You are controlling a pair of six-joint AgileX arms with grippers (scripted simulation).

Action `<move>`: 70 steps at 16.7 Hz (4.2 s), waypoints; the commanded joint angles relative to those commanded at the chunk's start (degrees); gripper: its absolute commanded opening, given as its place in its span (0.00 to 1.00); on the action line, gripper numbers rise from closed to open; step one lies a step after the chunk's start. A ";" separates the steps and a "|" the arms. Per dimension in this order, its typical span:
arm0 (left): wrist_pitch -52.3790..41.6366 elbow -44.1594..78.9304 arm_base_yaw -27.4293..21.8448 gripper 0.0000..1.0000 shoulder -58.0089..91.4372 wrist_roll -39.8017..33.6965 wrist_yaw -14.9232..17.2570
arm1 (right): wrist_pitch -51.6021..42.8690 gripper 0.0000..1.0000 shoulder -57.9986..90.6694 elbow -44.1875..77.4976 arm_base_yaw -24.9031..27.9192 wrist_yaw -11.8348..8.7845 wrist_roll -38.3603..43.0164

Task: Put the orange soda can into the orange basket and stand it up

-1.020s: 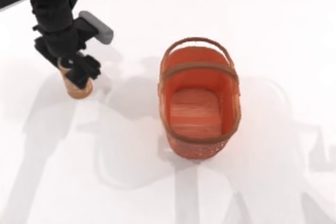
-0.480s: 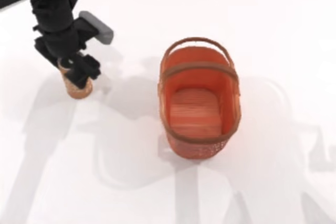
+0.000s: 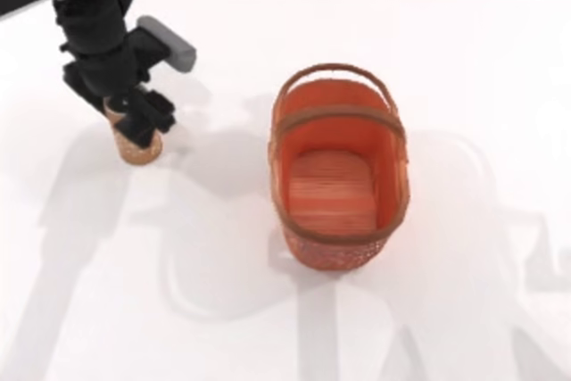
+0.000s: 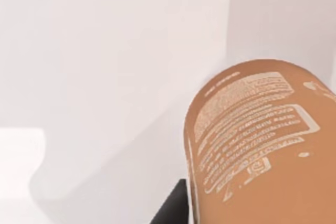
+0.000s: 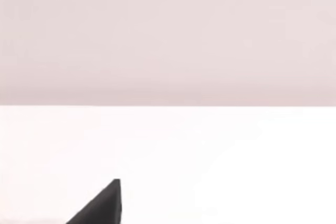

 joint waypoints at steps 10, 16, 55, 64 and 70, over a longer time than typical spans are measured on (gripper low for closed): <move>39.92 -9.82 -2.70 0.00 -3.22 -12.30 28.90 | 0.00 1.00 0.00 0.00 0.00 0.00 0.00; 75.23 -20.14 -4.57 0.00 -7.78 -23.27 52.08 | 0.00 1.00 0.00 0.00 0.00 0.00 0.00; 119.88 -34.80 -4.43 0.83 -1.08 -31.98 71.16 | 0.00 1.00 0.00 0.00 0.00 0.00 0.00; 119.88 -34.80 -4.43 1.00 -1.08 -31.98 71.16 | 0.00 1.00 0.00 0.00 0.00 0.00 0.00; 118.89 -35.68 -4.30 1.00 -3.27 -32.42 69.74 | -2.28 1.00 3.03 2.65 0.99 -0.23 -1.47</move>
